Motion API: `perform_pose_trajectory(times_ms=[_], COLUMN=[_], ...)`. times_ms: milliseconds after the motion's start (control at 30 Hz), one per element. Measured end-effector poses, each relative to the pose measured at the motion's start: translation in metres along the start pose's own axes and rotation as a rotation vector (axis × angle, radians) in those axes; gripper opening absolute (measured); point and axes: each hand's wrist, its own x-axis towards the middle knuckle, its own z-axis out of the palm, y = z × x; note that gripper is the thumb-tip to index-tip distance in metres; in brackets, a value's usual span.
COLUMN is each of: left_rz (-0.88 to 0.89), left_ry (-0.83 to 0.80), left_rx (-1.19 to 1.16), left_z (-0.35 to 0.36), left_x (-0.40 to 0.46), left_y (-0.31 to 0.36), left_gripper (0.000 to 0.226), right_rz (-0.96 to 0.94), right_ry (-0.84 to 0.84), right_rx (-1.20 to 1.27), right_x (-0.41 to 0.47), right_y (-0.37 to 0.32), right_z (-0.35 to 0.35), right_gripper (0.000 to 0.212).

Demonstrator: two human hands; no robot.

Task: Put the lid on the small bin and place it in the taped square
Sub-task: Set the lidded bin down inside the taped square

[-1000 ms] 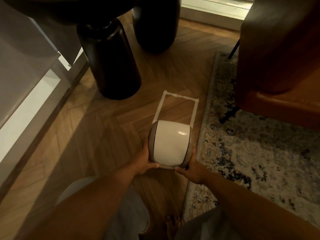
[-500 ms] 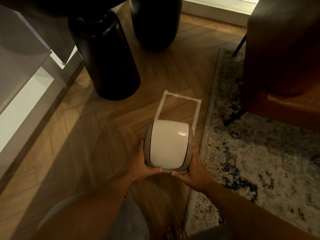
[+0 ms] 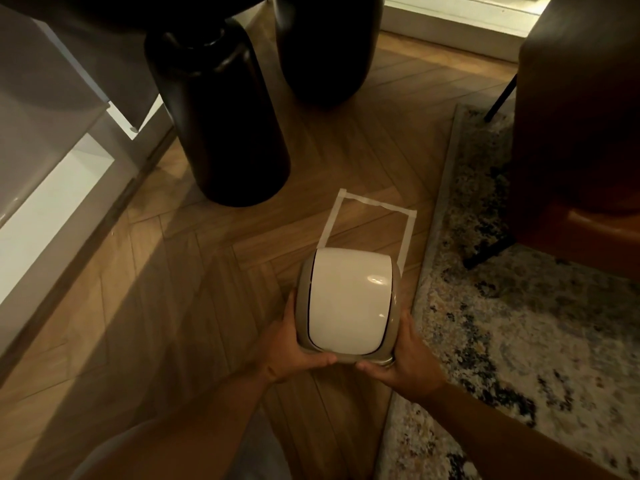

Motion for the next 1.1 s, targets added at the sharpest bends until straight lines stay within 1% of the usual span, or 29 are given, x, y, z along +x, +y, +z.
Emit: perform_pose_trajectory(times_ms=[133,333,500,567,667,900,1100], left_rz=[0.000,-0.006,-0.026,-0.033,-0.042,-0.042,-0.054], left_ry=[0.002,0.019,0.018,0.009,0.013,0.083,0.116], left_rx=[0.002,0.026,0.021,0.013,0.012,0.037,0.042], left_z=[-0.001,-0.003,-0.001,-0.001,-0.001,-0.006,-0.010], left_x=[0.000,0.004,0.003,0.002,0.004,0.014,0.019], left_y=[0.004,0.005,0.010,0.010,0.013,0.018,0.016], left_gripper=[0.149,0.149,0.150,0.149,0.148,0.142,0.144], right_rz=[-0.007,-0.013,0.006,0.042,0.059,-0.008,-0.050], right_ry=[0.004,-0.023,-0.030,-0.053,-0.051,-0.011,-0.010], right_rx=[0.046,0.040,0.019,0.014,0.063,0.116,0.101], right_x=[0.000,0.009,0.012,0.013,0.015,0.026,0.031], right_y=[-0.002,0.003,0.012,0.014,0.015,0.005,-0.007], right_z=[-0.001,-0.007,-0.006,-0.004,-0.004,-0.016,-0.024], right_gripper=[0.133,0.132,0.135,0.139,0.141,0.131,0.134])
